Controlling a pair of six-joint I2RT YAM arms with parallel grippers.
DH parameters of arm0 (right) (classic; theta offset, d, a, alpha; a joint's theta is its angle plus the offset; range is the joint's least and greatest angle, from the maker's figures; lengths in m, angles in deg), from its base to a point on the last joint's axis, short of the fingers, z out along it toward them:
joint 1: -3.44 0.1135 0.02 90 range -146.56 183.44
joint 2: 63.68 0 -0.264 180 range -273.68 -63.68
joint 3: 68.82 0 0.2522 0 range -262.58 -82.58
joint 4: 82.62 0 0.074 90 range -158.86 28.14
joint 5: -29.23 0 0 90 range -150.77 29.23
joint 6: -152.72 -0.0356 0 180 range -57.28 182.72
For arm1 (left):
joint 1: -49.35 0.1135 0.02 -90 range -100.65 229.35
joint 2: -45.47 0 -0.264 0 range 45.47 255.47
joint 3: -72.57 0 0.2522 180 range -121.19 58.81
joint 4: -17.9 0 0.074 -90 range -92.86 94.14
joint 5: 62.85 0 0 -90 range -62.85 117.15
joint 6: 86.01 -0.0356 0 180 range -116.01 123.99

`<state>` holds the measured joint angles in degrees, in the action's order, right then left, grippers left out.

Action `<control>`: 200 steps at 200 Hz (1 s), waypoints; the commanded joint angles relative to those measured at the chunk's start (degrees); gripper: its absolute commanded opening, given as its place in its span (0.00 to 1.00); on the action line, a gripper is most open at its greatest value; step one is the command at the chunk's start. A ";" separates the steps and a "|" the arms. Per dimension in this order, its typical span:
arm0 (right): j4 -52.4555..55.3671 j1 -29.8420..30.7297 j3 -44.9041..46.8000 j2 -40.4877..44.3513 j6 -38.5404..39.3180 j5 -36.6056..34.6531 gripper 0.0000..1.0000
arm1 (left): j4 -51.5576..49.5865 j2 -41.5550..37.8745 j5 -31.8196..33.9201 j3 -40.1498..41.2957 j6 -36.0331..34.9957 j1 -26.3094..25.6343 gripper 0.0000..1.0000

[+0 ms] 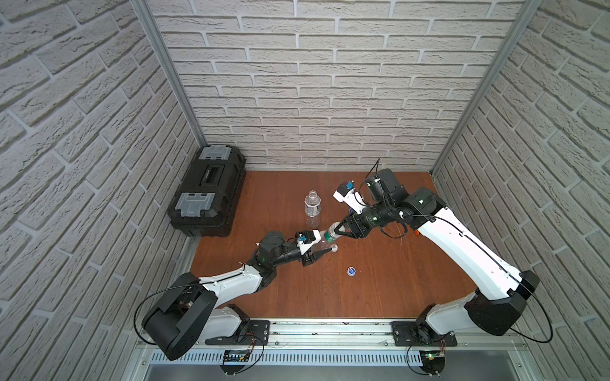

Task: Screw on the bottle caps
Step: Screw the bottle cap onto the plastic bottle.

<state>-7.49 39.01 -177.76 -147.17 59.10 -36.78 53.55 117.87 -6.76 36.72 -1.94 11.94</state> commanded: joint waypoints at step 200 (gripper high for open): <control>6.24 3.63 -4.04 -4.41 6.53 -0.58 0.37 | -1.80 -0.63 -1.25 -5.22 0.80 -1.26 0.55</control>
<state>-0.87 40.63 -181.56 -150.60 64.15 -40.61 46.03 116.75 -8.27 34.91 -3.71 11.33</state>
